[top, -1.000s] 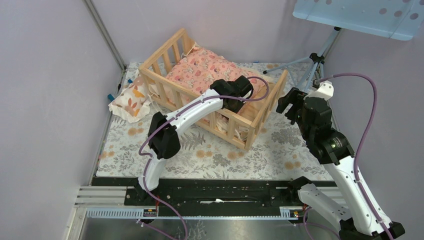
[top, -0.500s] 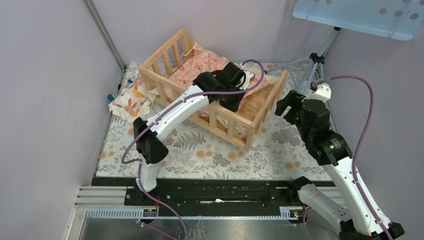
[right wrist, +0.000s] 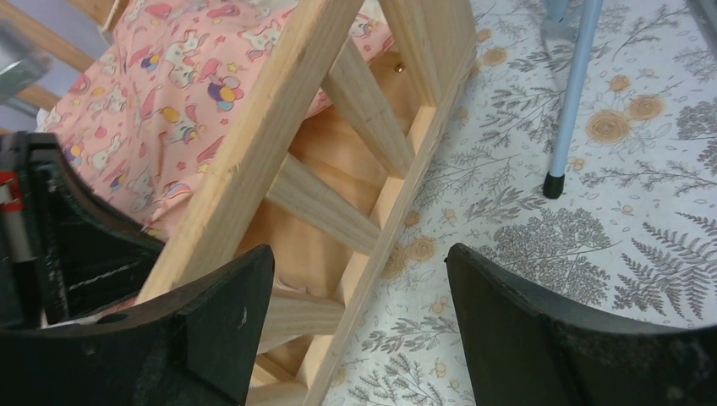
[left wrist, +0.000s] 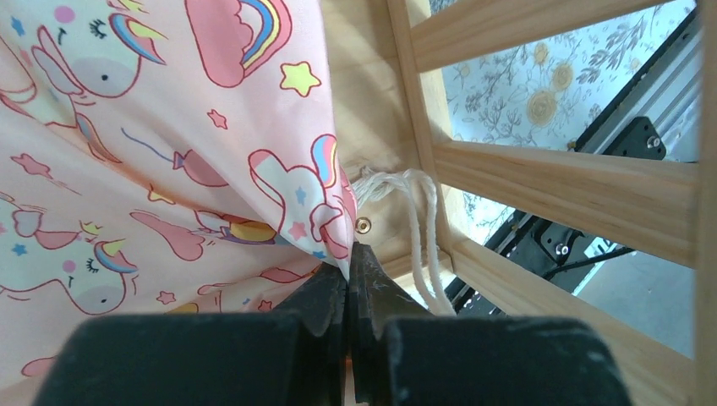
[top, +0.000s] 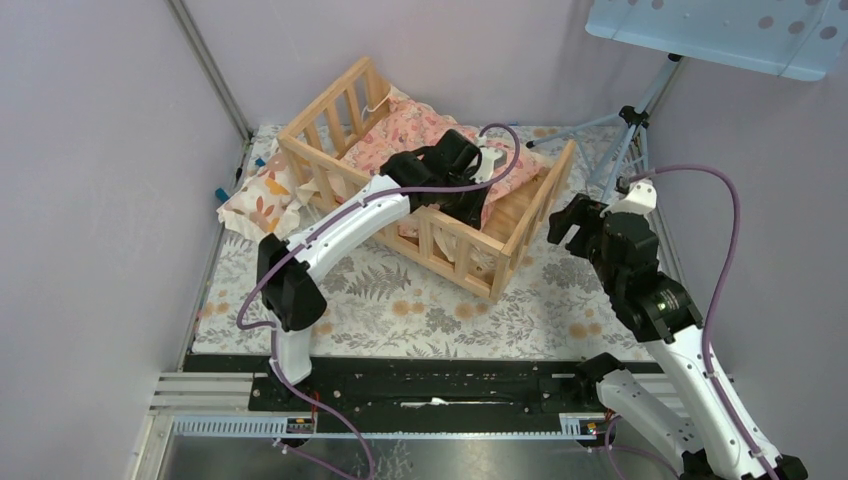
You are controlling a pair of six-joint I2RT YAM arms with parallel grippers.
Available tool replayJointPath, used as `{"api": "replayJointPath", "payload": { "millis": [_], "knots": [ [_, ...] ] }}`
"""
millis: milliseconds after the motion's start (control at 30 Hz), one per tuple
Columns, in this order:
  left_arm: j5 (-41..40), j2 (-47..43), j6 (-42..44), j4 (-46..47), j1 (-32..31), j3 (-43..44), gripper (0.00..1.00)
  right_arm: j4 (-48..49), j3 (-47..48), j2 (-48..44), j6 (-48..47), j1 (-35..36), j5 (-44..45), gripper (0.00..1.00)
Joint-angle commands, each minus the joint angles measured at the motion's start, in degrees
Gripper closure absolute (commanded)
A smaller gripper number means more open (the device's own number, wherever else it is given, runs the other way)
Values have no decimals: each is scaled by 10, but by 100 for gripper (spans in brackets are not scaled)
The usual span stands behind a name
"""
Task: Set up the pet bed
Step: Adjust the mattress on the bed frame.
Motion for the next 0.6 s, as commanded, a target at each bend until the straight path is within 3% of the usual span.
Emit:
{"api": "replayJointPath", "payload": {
  "millis": [0, 233, 333, 400, 467, 567],
  "knots": [
    [87, -7, -6, 11, -24, -26, 99, 48, -36, -41, -35, 4, -48, 17],
    [40, -7, 11, 9, -22, -10, 89, 42, -41, -72, -63, 4, -20, 16],
    [-20, -10, 18, 2, -22, -2, 76, 32, -20, -67, -79, 4, -1, 16],
    [-51, -14, 18, 3, -19, 3, 60, 16, 11, -47, -83, 4, -5, 16],
    [-69, -27, 13, 14, -12, 7, 54, -13, 57, -10, -83, 3, -17, 16],
    [-97, -60, -1, 53, -2, 1, 32, -48, 126, 43, -77, 4, -49, 15]
  ]
}}
